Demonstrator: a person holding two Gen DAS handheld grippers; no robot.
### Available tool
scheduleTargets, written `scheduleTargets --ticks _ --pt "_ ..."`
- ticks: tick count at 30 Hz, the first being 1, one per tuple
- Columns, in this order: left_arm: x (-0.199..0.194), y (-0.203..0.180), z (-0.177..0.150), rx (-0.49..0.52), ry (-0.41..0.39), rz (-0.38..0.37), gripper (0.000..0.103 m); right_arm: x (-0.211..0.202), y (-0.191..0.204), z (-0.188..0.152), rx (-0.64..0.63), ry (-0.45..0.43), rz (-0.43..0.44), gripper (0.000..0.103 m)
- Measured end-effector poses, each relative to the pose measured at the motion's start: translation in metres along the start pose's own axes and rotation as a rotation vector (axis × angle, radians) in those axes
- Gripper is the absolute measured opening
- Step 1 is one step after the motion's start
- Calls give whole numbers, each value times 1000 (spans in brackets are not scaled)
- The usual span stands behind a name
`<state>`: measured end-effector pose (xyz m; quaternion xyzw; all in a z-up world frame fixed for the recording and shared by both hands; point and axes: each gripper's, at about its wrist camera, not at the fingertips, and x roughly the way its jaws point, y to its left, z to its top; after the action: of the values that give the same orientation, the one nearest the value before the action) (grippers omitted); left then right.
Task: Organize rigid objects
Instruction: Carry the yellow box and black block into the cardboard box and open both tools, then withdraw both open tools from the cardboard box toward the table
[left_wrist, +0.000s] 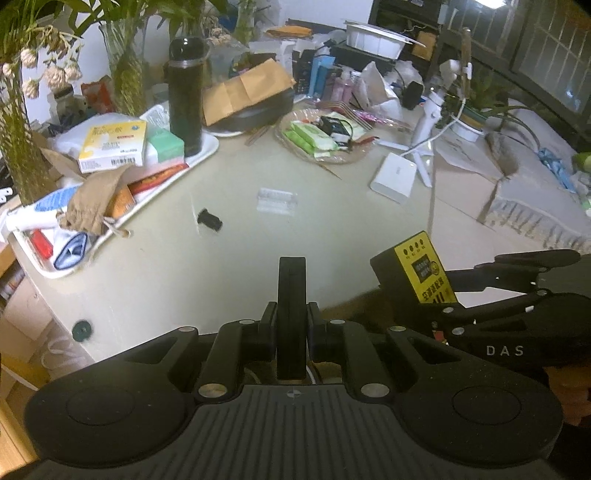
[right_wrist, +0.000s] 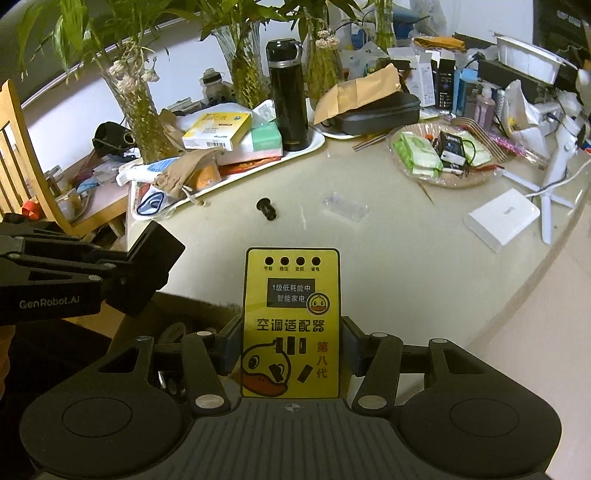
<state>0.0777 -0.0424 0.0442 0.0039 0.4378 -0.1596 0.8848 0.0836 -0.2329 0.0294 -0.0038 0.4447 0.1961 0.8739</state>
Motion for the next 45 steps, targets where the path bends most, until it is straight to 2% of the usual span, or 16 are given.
scheduleTargets --ticks 7,22,23,25,26,27,29,31,32,38,40,42,45 --pt "3 -3 -17 -43 33 -35 15 -7 3 -17 9 17 7 57" --pt "10 -13 -28 -38 67 -70 16 -7 5 -31 18 41 19 57" --pt "11 -14 -28 -32 60 -57 20 -6 5 -31 18 44 21 58" --pt "10 -14 -27 -25 45 -38 43 -1 3 -30 21 59 18 61" --pt "9 -13 -27 -30 38 -35 54 1 2 -30 25 65 7 71" --pt "8 -12 -27 -34 34 -34 56 1 1 -30 26 64 -12 74" --pt "7 -8 -27 -46 38 -46 59 1 -1 -31 21 63 -33 90" --pt "7 -5 -27 -57 47 -40 64 0 -3 -32 16 61 -26 101" --pt "7 -5 -27 -57 49 -34 64 -1 -3 -33 15 61 -21 103" --pt "5 -4 -30 -50 69 -18 65 1 0 -37 -6 92 -22 103" --pt "3 -2 -31 -54 69 -17 67 0 0 -39 -11 95 -24 103" --pt "0 0 -32 -55 65 -10 74 -1 0 -41 -13 99 -24 103" --pt "-5 2 -34 -49 63 2 74 -2 1 -42 -14 101 -24 103"
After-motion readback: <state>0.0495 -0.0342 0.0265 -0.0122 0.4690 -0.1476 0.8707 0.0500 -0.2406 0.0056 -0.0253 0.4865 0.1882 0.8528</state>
